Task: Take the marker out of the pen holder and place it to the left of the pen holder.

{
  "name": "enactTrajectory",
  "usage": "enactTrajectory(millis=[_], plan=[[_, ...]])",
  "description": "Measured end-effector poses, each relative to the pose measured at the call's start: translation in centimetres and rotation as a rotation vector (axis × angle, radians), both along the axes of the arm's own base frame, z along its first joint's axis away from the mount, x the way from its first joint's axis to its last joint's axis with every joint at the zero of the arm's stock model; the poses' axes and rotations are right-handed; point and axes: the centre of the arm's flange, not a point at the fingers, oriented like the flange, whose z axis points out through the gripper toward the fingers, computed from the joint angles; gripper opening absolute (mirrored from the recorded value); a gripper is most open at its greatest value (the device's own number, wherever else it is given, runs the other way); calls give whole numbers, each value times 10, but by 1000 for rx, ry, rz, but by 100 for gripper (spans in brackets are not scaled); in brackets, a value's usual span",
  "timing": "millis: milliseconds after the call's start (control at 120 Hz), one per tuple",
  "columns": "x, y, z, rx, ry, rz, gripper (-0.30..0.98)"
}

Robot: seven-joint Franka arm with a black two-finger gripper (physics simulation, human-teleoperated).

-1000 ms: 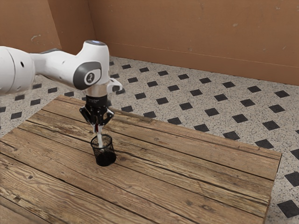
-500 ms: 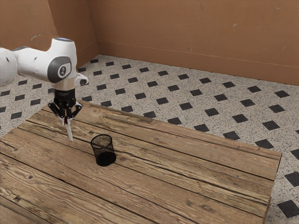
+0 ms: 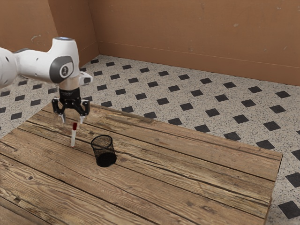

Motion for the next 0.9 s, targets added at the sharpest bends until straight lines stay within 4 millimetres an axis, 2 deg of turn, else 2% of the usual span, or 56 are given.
enactTrajectory(millis=[133,217,292,367,417,467,608,717,783,842,900], plan=[[-4,-62,78,-1,-95,-110,57],[-18,-131,135,6,-153,-226,61],[-27,-183,152,6,-157,-313,63],[-32,-207,154,4,-145,-354,65],[-34,-209,154,2,-135,-359,65],[-35,-204,151,0,-124,-350,66],[-35,-166,145,-1,-99,-282,67],[-52,-138,176,17,-104,-227,68],[-60,-126,186,28,-94,-202,68],[-65,-127,193,36,-89,-201,68],[-68,-149,196,38,-82,-241,68]])
